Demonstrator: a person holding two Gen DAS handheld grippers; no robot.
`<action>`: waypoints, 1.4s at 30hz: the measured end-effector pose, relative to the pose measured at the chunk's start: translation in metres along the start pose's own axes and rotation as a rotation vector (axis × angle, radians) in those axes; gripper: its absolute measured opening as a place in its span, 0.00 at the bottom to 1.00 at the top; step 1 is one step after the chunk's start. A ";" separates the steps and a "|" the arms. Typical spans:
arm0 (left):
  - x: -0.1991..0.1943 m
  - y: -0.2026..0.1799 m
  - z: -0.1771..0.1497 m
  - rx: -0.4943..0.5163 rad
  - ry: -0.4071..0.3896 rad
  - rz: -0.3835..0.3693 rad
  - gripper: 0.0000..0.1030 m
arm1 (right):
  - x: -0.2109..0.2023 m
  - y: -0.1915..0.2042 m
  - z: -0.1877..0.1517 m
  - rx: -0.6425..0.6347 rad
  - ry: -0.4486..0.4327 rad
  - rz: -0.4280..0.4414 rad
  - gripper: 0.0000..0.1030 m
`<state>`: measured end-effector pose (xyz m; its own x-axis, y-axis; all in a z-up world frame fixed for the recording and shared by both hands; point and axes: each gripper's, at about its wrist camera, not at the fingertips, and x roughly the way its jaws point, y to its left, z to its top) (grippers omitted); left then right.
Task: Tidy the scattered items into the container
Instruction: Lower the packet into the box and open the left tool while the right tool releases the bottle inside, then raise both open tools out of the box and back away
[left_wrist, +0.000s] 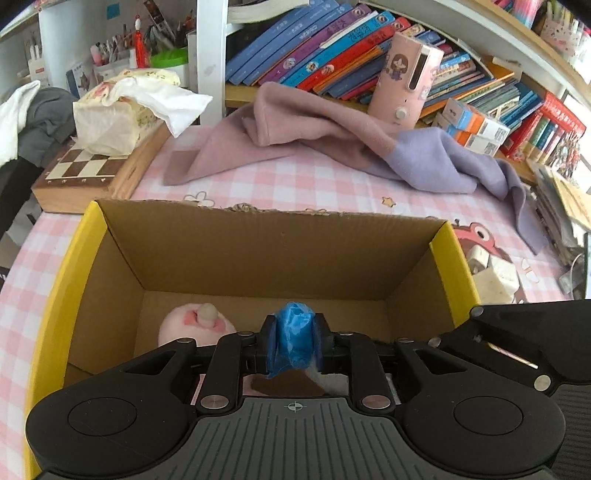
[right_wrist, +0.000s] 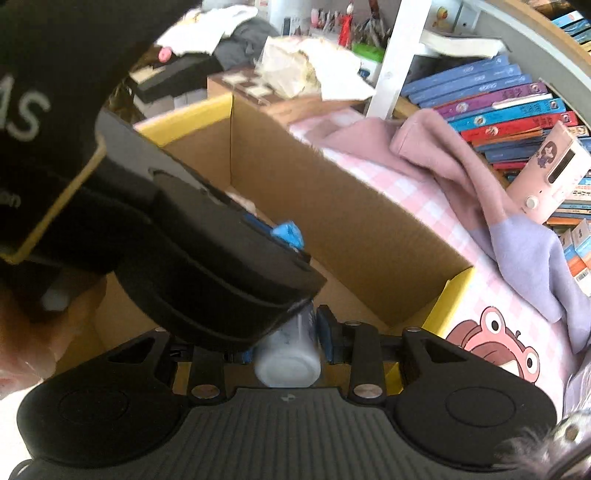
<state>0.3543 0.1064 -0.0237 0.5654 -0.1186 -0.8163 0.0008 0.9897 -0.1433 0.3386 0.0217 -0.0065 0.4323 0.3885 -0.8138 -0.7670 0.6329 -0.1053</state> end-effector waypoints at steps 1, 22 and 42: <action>-0.002 0.000 -0.001 0.000 -0.007 0.005 0.45 | -0.004 0.000 0.000 0.007 -0.019 0.004 0.57; -0.129 -0.014 -0.047 0.048 -0.302 -0.007 0.69 | -0.118 0.023 -0.036 0.028 -0.319 -0.104 0.66; -0.207 -0.020 -0.154 0.059 -0.387 0.056 0.77 | -0.194 0.061 -0.128 0.141 -0.446 -0.272 0.71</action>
<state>0.1105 0.0990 0.0622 0.8348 -0.0360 -0.5493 0.0017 0.9980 -0.0629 0.1474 -0.1004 0.0715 0.7894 0.4250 -0.4430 -0.5415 0.8220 -0.1763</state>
